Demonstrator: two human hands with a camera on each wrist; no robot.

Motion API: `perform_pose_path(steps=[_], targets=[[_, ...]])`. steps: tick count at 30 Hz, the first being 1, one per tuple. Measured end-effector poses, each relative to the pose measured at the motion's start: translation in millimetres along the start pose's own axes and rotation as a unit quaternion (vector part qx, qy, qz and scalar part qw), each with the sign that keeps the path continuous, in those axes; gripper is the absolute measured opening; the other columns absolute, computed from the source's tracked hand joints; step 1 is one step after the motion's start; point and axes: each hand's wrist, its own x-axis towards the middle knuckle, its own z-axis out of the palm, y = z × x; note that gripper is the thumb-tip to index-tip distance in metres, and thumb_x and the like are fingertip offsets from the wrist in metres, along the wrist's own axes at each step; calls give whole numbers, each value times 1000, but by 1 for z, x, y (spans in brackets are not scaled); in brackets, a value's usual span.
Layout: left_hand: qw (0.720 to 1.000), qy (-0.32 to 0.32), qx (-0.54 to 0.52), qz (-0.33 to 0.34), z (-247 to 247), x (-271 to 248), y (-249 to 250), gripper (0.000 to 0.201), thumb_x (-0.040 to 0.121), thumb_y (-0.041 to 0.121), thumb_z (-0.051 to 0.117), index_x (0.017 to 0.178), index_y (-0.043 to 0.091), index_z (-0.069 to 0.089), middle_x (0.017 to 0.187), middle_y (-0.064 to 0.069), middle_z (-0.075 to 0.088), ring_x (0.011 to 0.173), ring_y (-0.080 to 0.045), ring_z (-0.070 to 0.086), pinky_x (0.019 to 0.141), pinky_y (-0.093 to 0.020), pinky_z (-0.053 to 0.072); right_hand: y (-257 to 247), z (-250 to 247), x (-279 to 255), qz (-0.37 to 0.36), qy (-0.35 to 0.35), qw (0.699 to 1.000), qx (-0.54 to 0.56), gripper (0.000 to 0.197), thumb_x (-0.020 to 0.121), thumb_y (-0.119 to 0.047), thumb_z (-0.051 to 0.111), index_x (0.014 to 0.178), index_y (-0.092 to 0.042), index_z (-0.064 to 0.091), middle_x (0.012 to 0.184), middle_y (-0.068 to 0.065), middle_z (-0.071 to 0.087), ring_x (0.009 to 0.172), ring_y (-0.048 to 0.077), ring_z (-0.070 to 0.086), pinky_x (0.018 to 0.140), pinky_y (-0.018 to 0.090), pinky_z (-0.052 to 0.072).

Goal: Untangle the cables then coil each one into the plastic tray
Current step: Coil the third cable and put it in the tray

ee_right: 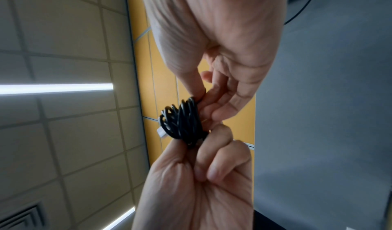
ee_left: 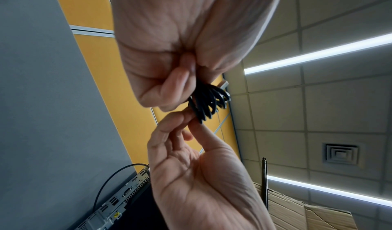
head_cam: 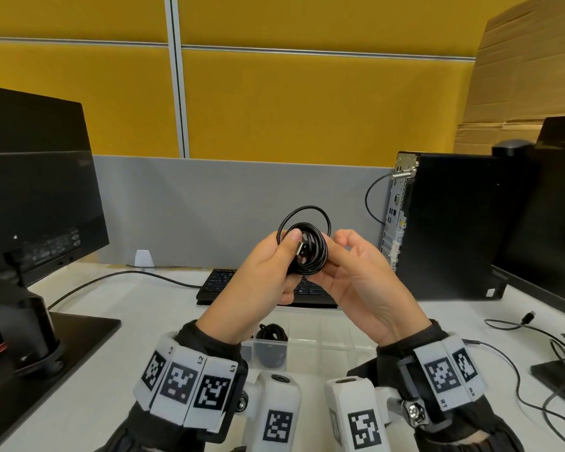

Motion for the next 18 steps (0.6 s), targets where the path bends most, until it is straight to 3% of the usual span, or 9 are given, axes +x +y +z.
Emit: perform_pose_path(steps=[5,10,13,16,18], targets=[[1000,-11,12,-2,-1,0,0,30,101,30,31,85,12,49,54,7,33,39,-3,23,38,-16,21,-1,3,-1,0,2,1000,-23,20,91,-9,50,75,-14,39,76,7,60,71,15,58,64,25,56],[1000,-11,21,-8,-4,0,0,30,100,32,32,79,14,44,58,2,31,42,-5,22,39,-16,22,0,4,-1,6,22,999,-34,5,96,-10,45,92,-9,48,79,9,59,74,18,60,71,31,57],[999,-4,43,-11,-5,2,-3,29,100,32,32,80,16,45,59,1,31,41,-6,22,40,-17,23,0,4,-1,11,25,998,-62,6,97,-13,43,100,-9,47,84,12,61,80,21,61,73,33,56],[997,12,75,-12,-5,4,-6,29,100,34,32,80,19,46,53,5,31,40,-5,25,41,-17,24,-1,6,-5,-4,11,994,-112,17,93,-28,49,103,-18,41,82,9,62,77,17,62,67,29,55],[995,29,97,-12,-6,5,-7,28,100,35,32,81,21,48,48,14,37,38,-2,30,42,-16,27,-3,7,-7,-13,-26,986,-166,33,82,-44,54,108,-28,42,84,8,65,80,16,64,72,31,53]])
